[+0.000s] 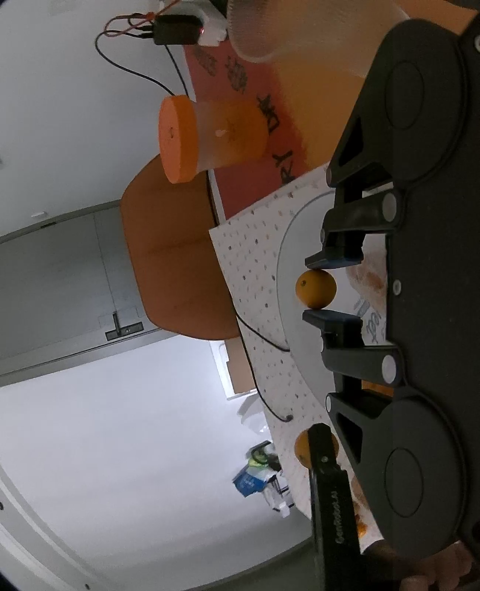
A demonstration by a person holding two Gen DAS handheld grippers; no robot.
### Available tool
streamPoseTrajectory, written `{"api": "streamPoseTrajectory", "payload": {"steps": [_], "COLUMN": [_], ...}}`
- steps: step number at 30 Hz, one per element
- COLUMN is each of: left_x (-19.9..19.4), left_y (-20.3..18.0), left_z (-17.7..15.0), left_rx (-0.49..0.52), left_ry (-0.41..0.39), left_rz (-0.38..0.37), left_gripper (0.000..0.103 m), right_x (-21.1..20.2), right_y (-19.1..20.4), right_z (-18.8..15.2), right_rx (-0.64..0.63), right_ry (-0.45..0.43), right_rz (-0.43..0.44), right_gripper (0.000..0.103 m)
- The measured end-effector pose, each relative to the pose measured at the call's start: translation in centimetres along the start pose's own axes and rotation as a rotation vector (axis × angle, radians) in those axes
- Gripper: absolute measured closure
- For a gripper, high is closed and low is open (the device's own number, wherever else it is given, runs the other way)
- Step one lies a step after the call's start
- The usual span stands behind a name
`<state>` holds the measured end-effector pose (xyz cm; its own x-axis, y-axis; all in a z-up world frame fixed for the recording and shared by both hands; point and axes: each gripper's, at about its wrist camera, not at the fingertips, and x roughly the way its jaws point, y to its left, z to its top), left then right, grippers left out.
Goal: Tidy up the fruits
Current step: 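Carry the tangerine and orange to the white plate and open both grippers, then move both tools back over the remaining fruit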
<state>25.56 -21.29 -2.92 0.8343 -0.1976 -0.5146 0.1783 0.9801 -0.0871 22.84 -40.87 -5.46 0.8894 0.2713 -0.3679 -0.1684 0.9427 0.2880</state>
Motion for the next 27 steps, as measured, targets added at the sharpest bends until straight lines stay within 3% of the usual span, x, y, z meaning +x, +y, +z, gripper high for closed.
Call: {"api": "streamPoseTrajectory", "payload": {"steps": [4, 7, 15, 20, 24, 27], "left_x": [0.4, 0.1, -1.2, -2.7, -3.8, -4.4], "left_y": [-0.1, -0.1, 1.6, 3.0, 4.3, 5.5], "left_z": [0.2, 0.3, -0.2, -1.1, -1.7, -2.0], "left_rx": [-0.022, -0.024, -0.033, -0.034, -0.044, -0.048], "left_ry": [-0.003, -0.033, -0.007, -0.008, -0.007, -0.004], "left_rz": [-0.025, -0.008, 0.036, 0.070, 0.083, 0.102], "left_gripper": [0.067, 0.065, 0.061, 0.045, 0.042, 0.030], "right_x": [-0.1, -0.1, -0.5, -0.7, -0.6, -0.6], "right_y": [-0.5, -0.9, -1.1, -1.3, -1.1, -0.3], "right_z": [0.0, 0.1, 0.2, 0.3, 0.3, 0.3], "right_rx": [0.022, 0.028, 0.041, 0.060, 0.062, 0.050], "right_ry": [-0.001, 0.000, -0.013, -0.026, -0.019, -0.011], "right_rz": [-0.004, -0.020, -0.023, -0.012, -0.006, 0.012], "right_gripper": [0.081, 0.076, 0.070, 0.066, 0.060, 0.052]}}
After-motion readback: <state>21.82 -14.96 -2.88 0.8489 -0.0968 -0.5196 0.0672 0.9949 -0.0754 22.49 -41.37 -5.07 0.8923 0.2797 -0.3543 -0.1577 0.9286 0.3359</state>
